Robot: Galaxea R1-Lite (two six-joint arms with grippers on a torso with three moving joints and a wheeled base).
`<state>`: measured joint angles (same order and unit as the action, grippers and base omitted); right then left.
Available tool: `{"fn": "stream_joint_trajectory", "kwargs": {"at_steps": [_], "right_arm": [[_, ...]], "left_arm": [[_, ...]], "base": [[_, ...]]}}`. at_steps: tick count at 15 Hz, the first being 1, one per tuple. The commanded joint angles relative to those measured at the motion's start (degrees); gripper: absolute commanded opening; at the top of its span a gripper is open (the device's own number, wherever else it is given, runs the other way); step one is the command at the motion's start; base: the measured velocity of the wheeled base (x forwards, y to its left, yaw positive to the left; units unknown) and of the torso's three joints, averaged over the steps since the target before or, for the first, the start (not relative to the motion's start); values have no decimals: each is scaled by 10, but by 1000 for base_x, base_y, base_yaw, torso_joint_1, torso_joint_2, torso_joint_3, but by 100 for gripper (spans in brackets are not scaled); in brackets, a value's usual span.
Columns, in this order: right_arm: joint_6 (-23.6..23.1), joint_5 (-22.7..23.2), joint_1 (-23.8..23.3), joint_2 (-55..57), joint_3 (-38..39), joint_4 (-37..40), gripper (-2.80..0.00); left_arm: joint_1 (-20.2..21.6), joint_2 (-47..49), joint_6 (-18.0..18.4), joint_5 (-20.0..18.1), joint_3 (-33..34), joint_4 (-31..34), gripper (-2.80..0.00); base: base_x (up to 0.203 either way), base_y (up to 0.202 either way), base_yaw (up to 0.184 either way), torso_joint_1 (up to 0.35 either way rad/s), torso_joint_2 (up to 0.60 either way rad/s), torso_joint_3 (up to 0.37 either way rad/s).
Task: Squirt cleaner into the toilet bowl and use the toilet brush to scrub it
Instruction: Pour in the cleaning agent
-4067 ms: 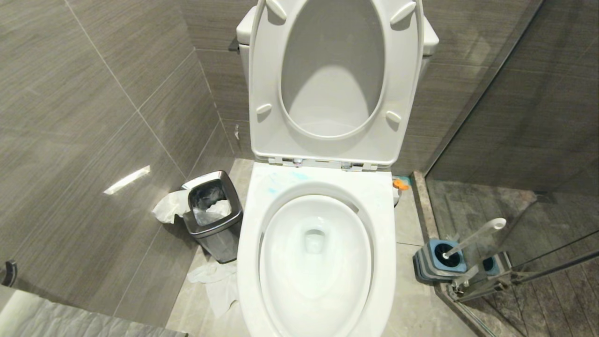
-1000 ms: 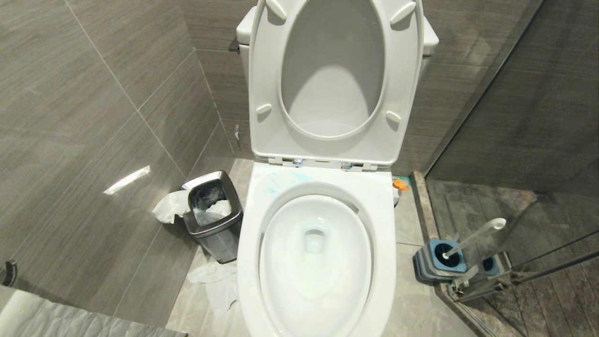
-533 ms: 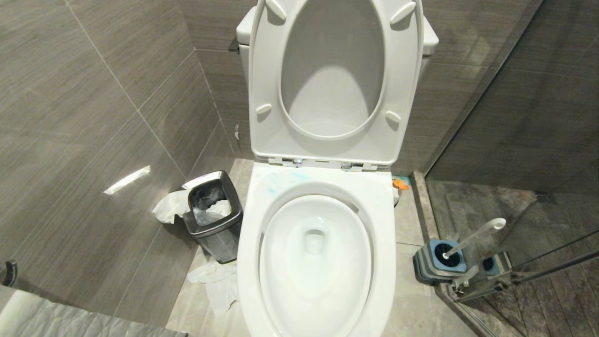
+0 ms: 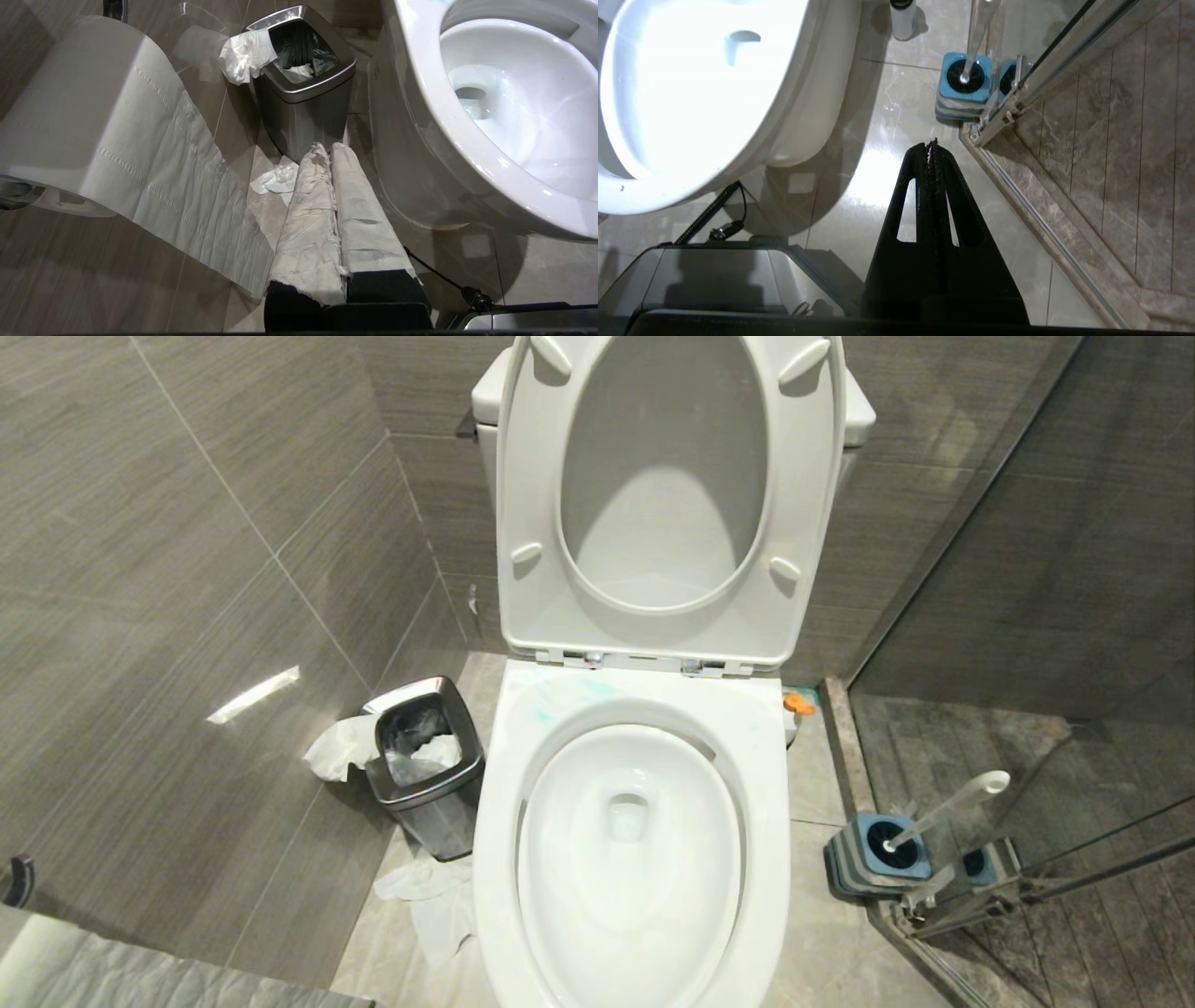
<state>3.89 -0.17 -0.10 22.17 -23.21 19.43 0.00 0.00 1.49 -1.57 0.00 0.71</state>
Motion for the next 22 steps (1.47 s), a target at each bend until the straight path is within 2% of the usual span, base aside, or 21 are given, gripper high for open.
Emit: {"fn": "stream_joint_trajectory", "kwargs": {"at_steps": [1,8,22], "right_arm": [[0,0,0,8,3,1,-280],[0,0,0,13,4,1,-280],[-16,-15,-1,70,8,-29,-280]], "left_arm": [[0,1,0,0,1,0,-280],[0,1,3,1,1,1,-280],[0,1,2,2,1,0,-280]], "base": [[0,0,0,0,0,0],[0,0,0,1,0,-21],[0,0,0,2,4,-190]]}}
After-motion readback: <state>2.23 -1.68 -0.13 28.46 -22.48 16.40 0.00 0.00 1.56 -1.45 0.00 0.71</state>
